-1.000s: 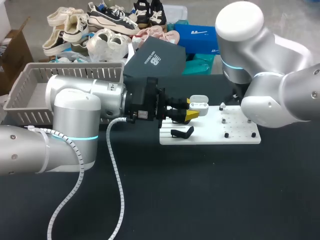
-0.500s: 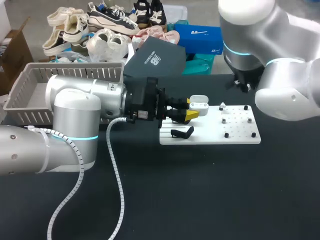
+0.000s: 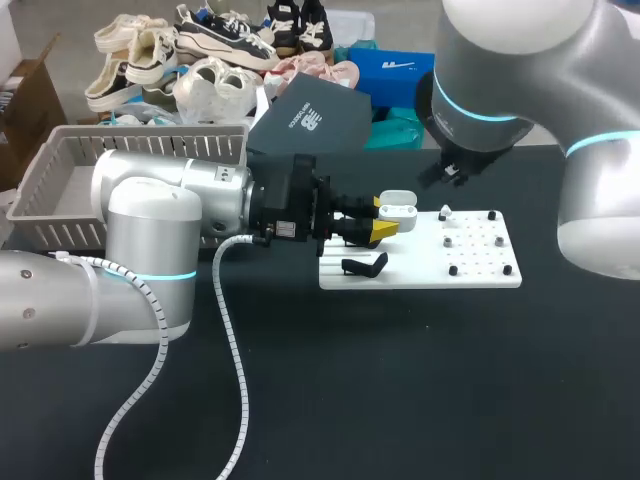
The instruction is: Pick up each earbud case from the left stands, insert the matching earbuds, close the lid, and place the case in the box.
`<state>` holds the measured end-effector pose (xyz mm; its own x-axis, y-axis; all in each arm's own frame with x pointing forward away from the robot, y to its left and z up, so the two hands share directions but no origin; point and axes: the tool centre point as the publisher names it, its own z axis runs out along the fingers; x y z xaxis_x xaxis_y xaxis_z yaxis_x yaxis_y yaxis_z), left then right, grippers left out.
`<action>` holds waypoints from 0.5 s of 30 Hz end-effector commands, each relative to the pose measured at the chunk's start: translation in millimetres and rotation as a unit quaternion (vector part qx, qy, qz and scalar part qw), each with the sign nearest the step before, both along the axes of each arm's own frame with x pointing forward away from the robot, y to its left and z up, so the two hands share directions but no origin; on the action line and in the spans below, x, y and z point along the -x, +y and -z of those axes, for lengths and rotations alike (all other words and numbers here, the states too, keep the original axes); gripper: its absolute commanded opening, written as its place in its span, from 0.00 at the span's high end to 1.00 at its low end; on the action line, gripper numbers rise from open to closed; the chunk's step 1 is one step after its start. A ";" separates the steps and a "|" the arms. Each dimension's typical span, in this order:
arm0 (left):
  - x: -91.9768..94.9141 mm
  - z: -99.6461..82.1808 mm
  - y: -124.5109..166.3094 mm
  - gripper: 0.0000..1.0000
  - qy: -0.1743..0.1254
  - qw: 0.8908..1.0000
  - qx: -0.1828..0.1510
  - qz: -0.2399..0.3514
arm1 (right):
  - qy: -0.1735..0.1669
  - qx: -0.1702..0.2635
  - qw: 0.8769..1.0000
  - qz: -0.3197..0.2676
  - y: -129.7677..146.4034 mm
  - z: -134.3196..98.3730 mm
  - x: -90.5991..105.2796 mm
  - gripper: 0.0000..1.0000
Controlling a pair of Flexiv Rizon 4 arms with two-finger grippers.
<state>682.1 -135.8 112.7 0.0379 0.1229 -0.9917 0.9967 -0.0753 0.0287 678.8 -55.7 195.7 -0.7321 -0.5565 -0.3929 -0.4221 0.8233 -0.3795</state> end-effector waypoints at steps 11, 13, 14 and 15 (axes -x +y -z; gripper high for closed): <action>-1.7 0.8 -0.5 1.00 0.000 1.000 0.001 0.001 | 0.043 0.026 0.998 -0.032 45.6 -14.0 42.8 1.00; -1.7 0.8 -0.5 1.00 0.000 1.000 0.001 0.001 | 0.055 0.029 0.998 -0.027 50.9 -11.2 43.7 1.00; -1.7 0.8 -0.5 1.00 0.000 1.000 0.001 0.001 | 0.057 0.033 0.998 -0.023 51.9 -10.1 43.6 1.00; -1.7 0.8 -0.5 1.00 0.000 1.000 0.001 0.001 | 0.061 0.039 0.997 -0.018 52.9 -7.7 43.4 1.00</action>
<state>682.1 -135.8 112.7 0.0379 0.1229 -0.9917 0.9967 -0.0753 0.0287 629.2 -14.1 206.1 -0.7175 -0.6197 -0.3180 -0.5070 0.7777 -0.3717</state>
